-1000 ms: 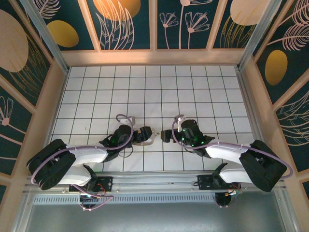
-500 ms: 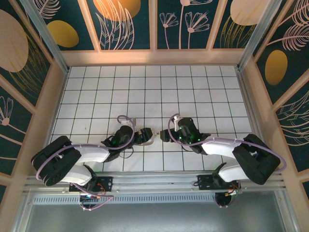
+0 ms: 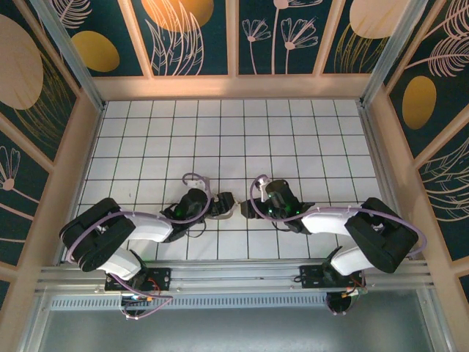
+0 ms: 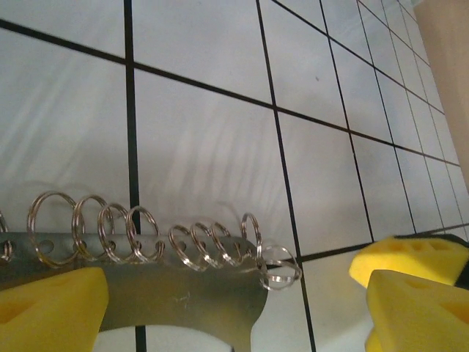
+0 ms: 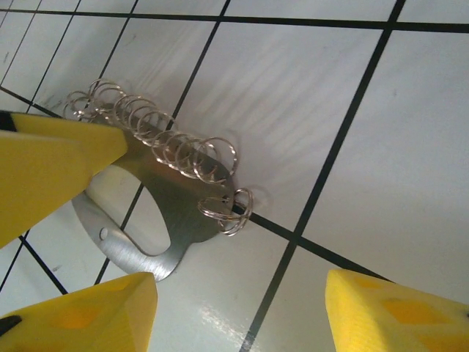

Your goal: Put the keys on the keyring

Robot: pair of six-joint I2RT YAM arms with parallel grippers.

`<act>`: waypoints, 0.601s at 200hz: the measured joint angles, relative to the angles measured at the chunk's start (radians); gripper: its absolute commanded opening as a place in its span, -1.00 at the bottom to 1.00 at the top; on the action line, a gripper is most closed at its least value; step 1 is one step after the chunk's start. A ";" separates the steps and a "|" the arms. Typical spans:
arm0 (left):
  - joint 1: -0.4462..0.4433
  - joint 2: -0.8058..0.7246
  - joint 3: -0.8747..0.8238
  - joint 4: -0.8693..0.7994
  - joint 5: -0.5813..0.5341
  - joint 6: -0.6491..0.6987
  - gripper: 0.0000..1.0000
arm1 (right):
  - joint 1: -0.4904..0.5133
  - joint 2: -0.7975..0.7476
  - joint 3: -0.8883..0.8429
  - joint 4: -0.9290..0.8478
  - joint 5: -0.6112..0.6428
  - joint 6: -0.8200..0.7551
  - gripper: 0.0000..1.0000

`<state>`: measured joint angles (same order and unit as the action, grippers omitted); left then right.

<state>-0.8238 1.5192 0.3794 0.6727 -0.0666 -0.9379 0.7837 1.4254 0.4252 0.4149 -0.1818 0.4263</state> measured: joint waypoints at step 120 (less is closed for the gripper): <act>0.133 0.096 0.154 -0.033 -0.009 0.179 0.82 | 0.043 0.021 0.014 0.015 -0.002 0.018 0.22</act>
<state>-0.6907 1.6154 0.5331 0.6399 -0.0753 -0.7589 0.8265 1.4460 0.4389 0.4301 -0.1837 0.4446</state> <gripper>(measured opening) 0.912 0.613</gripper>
